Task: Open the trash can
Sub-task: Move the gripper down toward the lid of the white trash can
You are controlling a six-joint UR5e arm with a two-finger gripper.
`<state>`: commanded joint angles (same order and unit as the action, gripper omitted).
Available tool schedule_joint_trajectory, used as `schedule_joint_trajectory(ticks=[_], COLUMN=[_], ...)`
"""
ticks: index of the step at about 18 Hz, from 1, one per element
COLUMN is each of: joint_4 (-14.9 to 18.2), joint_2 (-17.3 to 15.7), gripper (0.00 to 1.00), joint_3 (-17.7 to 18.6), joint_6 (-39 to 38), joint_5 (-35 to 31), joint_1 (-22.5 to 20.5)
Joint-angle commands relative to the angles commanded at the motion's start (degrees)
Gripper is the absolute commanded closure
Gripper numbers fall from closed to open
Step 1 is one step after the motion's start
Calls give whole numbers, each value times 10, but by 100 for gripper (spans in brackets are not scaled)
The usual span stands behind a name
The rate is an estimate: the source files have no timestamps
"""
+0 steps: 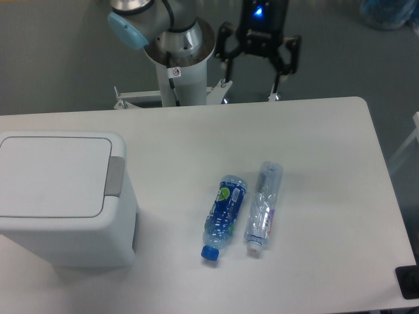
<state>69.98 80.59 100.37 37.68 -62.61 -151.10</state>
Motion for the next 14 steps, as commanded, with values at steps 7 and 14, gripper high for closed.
schedule_joint_trajectory(ticks=[7, 14], joint_4=[-123, -136], joint_2=[58, 169], gripper=[0, 0], joint_3=[-16, -124], joint_6=[-197, -307], joint_5=[70, 64], joint_1=[62, 129])
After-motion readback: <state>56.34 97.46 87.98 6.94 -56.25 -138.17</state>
